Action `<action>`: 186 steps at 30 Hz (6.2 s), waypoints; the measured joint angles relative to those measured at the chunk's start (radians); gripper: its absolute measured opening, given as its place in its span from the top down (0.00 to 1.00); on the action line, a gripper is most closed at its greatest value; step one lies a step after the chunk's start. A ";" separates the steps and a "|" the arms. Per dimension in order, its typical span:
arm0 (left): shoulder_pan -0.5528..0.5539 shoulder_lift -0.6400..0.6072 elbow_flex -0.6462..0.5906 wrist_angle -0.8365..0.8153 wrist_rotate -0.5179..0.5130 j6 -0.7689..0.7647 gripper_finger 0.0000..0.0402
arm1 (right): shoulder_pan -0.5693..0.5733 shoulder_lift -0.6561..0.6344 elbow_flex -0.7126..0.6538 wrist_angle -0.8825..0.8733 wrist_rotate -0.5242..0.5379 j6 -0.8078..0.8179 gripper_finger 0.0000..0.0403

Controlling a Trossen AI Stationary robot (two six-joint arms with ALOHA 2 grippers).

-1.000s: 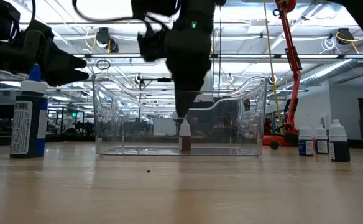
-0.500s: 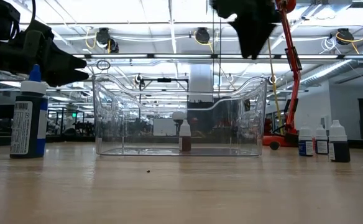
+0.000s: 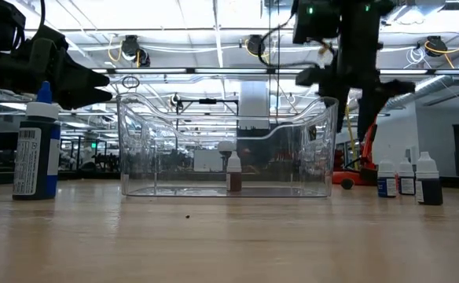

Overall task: Pick & Place food coloring
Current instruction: Put the small red food coloring bottle into the transparent bin

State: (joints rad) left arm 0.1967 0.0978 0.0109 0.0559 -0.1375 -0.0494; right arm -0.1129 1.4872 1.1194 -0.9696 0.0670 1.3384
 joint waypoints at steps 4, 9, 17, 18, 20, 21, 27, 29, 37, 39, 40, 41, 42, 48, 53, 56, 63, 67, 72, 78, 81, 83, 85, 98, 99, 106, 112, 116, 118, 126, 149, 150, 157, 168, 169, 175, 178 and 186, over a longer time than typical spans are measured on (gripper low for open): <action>0.000 0.000 0.000 0.000 0.000 0.000 0.06 | -0.038 0.000 -0.079 0.137 -0.061 0.024 0.53; 0.000 0.000 0.000 0.000 0.000 0.000 0.06 | -0.076 0.000 -0.120 0.166 -0.071 0.029 0.53; 0.000 0.000 0.000 0.000 0.000 0.000 0.06 | -0.120 0.000 -0.202 0.273 -0.070 0.002 0.53; 0.000 0.000 0.000 0.000 0.000 0.000 0.06 | -0.123 0.000 -0.218 0.293 -0.071 0.000 0.53; 0.000 0.000 0.000 0.000 0.000 0.000 0.06 | -0.124 0.000 -0.245 0.321 -0.071 0.000 0.53; 0.000 0.000 0.000 0.000 0.000 0.000 0.06 | -0.127 0.000 -0.256 0.326 -0.072 0.000 0.54; 0.000 0.000 0.000 0.000 0.000 0.000 0.06 | -0.151 0.000 -0.313 0.397 -0.072 -0.015 0.56; 0.000 0.000 0.000 0.000 0.000 0.000 0.06 | -0.155 0.000 -0.325 0.438 -0.072 -0.016 0.56; 0.000 0.000 0.000 0.000 0.000 0.000 0.06 | -0.155 0.014 -0.333 0.466 -0.094 -0.023 0.56; 0.000 0.000 0.000 0.000 0.000 0.000 0.06 | -0.155 0.033 -0.333 0.469 -0.094 -0.040 0.56; 0.000 0.000 0.000 0.000 0.000 0.000 0.06 | -0.155 0.045 -0.330 0.471 -0.093 -0.043 0.56; 0.000 0.000 0.000 0.000 0.000 0.000 0.06 | -0.155 0.054 -0.328 0.470 -0.094 -0.047 0.56; 0.000 0.000 0.000 0.000 0.000 0.000 0.06 | -0.155 0.068 -0.328 0.473 -0.094 -0.055 0.56; 0.000 0.000 0.000 0.000 0.000 0.000 0.06 | -0.155 0.092 -0.329 0.467 -0.115 -0.084 0.56; 0.000 0.000 0.000 0.000 0.000 0.000 0.06 | -0.155 0.089 -0.330 0.467 -0.095 -0.120 0.58; 0.000 0.000 0.000 0.000 0.000 0.000 0.06 | -0.162 0.089 -0.330 0.462 -0.094 -0.147 0.60; 0.000 0.000 0.000 0.000 0.000 0.000 0.06 | -0.175 0.090 -0.331 0.458 -0.083 -0.174 0.65; 0.000 0.000 0.000 0.000 0.000 0.000 0.06 | -0.185 0.091 -0.331 0.457 -0.083 -0.186 0.68; 0.000 0.000 0.000 0.000 0.000 0.000 0.06 | -0.186 0.091 -0.332 0.449 -0.077 -0.207 0.75; 0.000 0.000 0.000 0.000 0.000 0.000 0.06 | -0.186 0.091 -0.332 0.443 -0.076 -0.271 0.86; 0.000 0.000 0.000 0.000 0.000 0.000 0.06 | -0.186 0.090 -0.332 0.443 -0.073 -0.307 0.88; 0.000 0.000 0.000 0.000 0.000 0.000 0.06 | -0.186 0.082 -0.332 0.451 -0.073 -0.328 0.88; 0.000 0.000 0.000 0.000 0.000 0.000 0.06 | -0.178 0.070 -0.334 0.461 -0.067 -0.337 0.88; 0.000 0.000 0.000 0.000 0.000 0.000 0.06 | -0.086 -0.202 -0.335 0.712 0.143 -0.488 0.89; 0.000 0.000 0.000 0.000 0.000 0.000 0.06 | -0.075 -0.224 -0.335 0.723 0.154 -0.516 0.89; 0.000 0.000 0.000 0.003 0.004 0.000 0.06 | 0.077 -0.299 -0.334 0.928 0.202 -0.844 0.89; 0.000 0.000 0.000 0.003 0.005 0.000 0.06 | 0.215 -0.276 -0.333 1.085 0.249 -1.057 0.89; 0.002 0.000 0.000 0.032 -0.039 0.053 0.06 | 0.277 -0.243 -0.333 1.157 0.251 -1.142 0.89; 0.002 -0.001 0.000 0.060 -0.079 0.115 0.06 | 0.303 -0.224 -0.333 1.191 0.251 -1.167 0.89; -0.004 0.000 0.000 0.183 0.002 -0.033 0.06 | 0.370 -0.146 -0.333 1.283 0.250 -1.225 0.89; -0.026 0.265 0.000 0.343 0.167 -0.395 0.06 | 0.384 -0.093 -0.332 1.355 0.278 -1.246 0.89; -0.040 0.308 0.000 0.394 0.172 -0.378 0.06 | 0.384 -0.093 -0.332 1.355 0.279 -1.246 0.89; -0.156 0.620 0.158 0.448 0.120 -0.330 0.06 | 0.384 -0.094 -0.332 1.354 0.279 -1.227 0.89; -0.365 1.226 0.735 0.253 0.189 0.074 0.06 | 0.390 -0.095 -0.332 1.311 0.273 -1.230 0.89; -0.371 1.270 0.789 0.208 0.193 0.076 0.06 | 0.395 -0.095 -0.332 1.302 0.273 -1.228 0.89; -0.377 1.484 1.075 0.001 0.172 0.117 0.06 | 0.425 -0.095 -0.332 1.283 0.274 -1.220 0.89; -0.377 1.546 1.203 -0.142 0.141 0.146 0.06 | 0.435 -0.095 -0.332 1.270 0.274 -1.214 0.89; -0.373 1.633 1.398 -0.327 0.138 0.194 0.06 | 0.436 -0.095 -0.332 1.229 0.280 -1.174 0.89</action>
State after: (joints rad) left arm -0.1764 1.7309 1.4090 -0.2712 0.0007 0.1441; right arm 0.3229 1.3926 0.7872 0.2590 0.3470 0.1642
